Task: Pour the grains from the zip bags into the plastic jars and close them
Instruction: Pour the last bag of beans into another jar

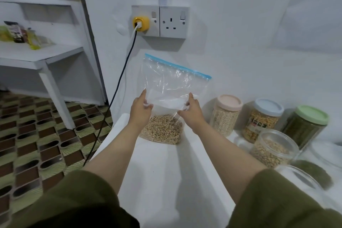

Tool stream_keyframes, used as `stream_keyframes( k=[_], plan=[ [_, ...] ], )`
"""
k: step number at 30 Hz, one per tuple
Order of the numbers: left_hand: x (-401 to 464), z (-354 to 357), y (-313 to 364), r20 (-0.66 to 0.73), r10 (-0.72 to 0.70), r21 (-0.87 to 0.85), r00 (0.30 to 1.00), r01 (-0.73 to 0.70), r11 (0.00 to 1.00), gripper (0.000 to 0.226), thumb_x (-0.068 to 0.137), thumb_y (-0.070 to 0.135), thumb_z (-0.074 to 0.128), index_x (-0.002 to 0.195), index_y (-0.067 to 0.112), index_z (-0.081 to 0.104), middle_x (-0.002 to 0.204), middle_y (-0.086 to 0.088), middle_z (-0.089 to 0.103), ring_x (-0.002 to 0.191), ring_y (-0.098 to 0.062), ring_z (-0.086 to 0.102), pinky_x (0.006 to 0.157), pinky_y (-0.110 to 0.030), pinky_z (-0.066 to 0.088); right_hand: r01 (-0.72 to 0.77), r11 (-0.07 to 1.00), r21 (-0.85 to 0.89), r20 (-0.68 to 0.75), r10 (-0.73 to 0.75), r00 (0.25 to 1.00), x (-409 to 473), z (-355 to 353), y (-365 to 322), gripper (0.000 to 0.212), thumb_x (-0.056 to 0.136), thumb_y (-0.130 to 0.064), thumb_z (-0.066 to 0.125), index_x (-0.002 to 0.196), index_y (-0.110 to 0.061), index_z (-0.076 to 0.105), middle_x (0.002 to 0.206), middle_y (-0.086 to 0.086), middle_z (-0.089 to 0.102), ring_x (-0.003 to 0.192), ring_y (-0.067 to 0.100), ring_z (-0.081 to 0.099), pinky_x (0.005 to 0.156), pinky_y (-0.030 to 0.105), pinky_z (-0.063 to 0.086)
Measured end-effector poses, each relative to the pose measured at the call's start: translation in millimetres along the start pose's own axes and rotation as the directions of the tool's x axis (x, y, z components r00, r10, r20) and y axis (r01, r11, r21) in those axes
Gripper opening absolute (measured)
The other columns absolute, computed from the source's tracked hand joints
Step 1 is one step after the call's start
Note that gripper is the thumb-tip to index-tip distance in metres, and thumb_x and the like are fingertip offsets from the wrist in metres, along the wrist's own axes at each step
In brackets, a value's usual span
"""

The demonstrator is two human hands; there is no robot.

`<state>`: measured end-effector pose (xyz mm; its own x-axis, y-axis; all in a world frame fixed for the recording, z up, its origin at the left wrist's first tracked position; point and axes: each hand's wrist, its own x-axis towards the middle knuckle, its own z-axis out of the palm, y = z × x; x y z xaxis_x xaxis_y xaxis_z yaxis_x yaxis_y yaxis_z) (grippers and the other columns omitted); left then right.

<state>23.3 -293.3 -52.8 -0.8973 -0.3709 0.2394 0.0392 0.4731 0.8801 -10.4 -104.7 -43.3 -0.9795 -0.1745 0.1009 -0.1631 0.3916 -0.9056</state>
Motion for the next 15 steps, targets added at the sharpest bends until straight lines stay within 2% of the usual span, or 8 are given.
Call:
stream_keyframes(
  k=[3, 7, 8, 12, 15],
  plan=[
    [-19.0, -1.0, 11.4, -0.015, 0.014, -0.032, 1.000, -0.015, 0.999, 0.064, 0.099, 0.006, 0.053, 0.155, 0.022, 0.027, 0.111, -0.004, 0.042, 0.099, -0.013, 0.048, 0.090, -0.023, 0.042, 0.028, 1.000, 0.010, -0.038, -0.028, 0.999, -16.8, -10.3, 2.9, 0.084, 0.093, -0.004, 0.063, 0.159, -0.020, 0.014, 0.117, 0.002, 0.040, 0.082, 0.013, 0.049, 0.074, 0.018, 0.043],
    [-62.5, 1.7, 29.6, -0.007, 0.011, -0.064, 1.000, -0.011, 0.998, 0.064, 0.099, 0.005, 0.052, 0.155, 0.025, 0.029, 0.108, -0.001, 0.041, 0.090, -0.012, 0.047, 0.068, -0.005, 0.039, 0.054, 0.998, 0.045, -0.110, -0.049, 0.993, -58.3, -30.6, 5.1, 0.082, 0.091, 0.000, 0.061, 0.158, -0.022, 0.019, 0.114, 0.001, 0.041, 0.076, 0.009, 0.047, 0.073, 0.018, 0.043],
    [-76.3, 2.9, 34.4, -0.018, 0.006, -0.077, 1.000, -0.008, 0.997, 0.063, 0.099, 0.005, 0.053, 0.154, 0.025, 0.030, 0.108, -0.001, 0.042, 0.090, -0.011, 0.047, 0.066, -0.003, 0.038, 0.059, 0.997, 0.052, -0.124, -0.053, 0.991, -71.9, -36.9, 5.6, 0.081, 0.091, 0.001, 0.060, 0.157, -0.023, 0.019, 0.114, 0.001, 0.040, 0.075, 0.008, 0.047, 0.074, 0.015, 0.042],
    [-145.7, 7.3, 55.5, -0.049, -0.047, -0.124, 0.998, 0.041, 0.991, 0.062, 0.097, 0.005, 0.058, 0.151, 0.028, 0.037, 0.113, -0.002, 0.046, 0.088, -0.006, 0.050, 0.066, -0.001, 0.038, 0.105, 0.994, 0.040, -0.142, -0.098, 0.985, -136.2, -64.1, 12.2, 0.081, 0.091, 0.003, 0.058, 0.158, -0.024, 0.019, 0.111, -0.002, 0.040, 0.063, -0.001, 0.046, 0.071, 0.008, 0.043],
    [-199.0, 7.0, 70.5, -0.054, -0.062, -0.165, 0.997, 0.052, 0.985, 0.062, 0.095, 0.005, 0.059, 0.149, 0.029, 0.040, 0.110, 0.000, 0.047, 0.082, -0.002, 0.050, 0.070, -0.006, 0.038, 0.145, 0.989, 0.030, -0.164, -0.138, 0.977, -188.4, -82.7, 17.2, 0.079, 0.090, 0.003, 0.058, 0.157, -0.024, 0.023, 0.105, -0.007, 0.042, 0.059, 0.000, 0.044, 0.071, 0.007, 0.042]
  ],
)
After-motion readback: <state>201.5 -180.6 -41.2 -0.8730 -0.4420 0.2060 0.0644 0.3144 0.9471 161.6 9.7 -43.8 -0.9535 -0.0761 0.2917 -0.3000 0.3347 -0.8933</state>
